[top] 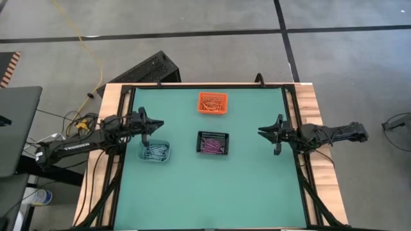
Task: Sort crayons
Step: Return to Home Position
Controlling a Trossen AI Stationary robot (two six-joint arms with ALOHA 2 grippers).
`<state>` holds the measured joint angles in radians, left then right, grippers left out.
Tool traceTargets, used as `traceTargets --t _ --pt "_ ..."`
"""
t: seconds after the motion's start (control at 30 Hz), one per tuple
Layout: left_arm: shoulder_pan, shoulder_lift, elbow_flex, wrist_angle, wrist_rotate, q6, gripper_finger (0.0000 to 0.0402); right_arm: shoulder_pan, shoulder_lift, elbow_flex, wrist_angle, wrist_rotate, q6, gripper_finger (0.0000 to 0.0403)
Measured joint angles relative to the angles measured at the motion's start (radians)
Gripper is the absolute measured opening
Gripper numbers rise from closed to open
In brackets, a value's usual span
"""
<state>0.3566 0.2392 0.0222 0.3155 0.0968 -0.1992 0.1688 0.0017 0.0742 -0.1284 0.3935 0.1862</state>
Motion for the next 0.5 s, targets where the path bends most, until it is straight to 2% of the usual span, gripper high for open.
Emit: traceTargets --t 0.17,0.4,0.5 --pt "-0.015 -0.027 -0.011 -0.020 -0.005 -0.009 0.0017 0.000 0.000 0.000 0.000 0.079 -0.046 0.0092" --pt "-0.057 -0.026 -0.012 -0.012 -0.033 -0.005 0.0017 -0.018 0.000 0.003 -0.026 0.076 -0.064 0.0092" --pt "-0.076 -0.026 -0.012 -0.011 -0.038 -0.009 0.0017 -0.030 0.000 0.004 -0.037 0.031 -0.064 0.0092"
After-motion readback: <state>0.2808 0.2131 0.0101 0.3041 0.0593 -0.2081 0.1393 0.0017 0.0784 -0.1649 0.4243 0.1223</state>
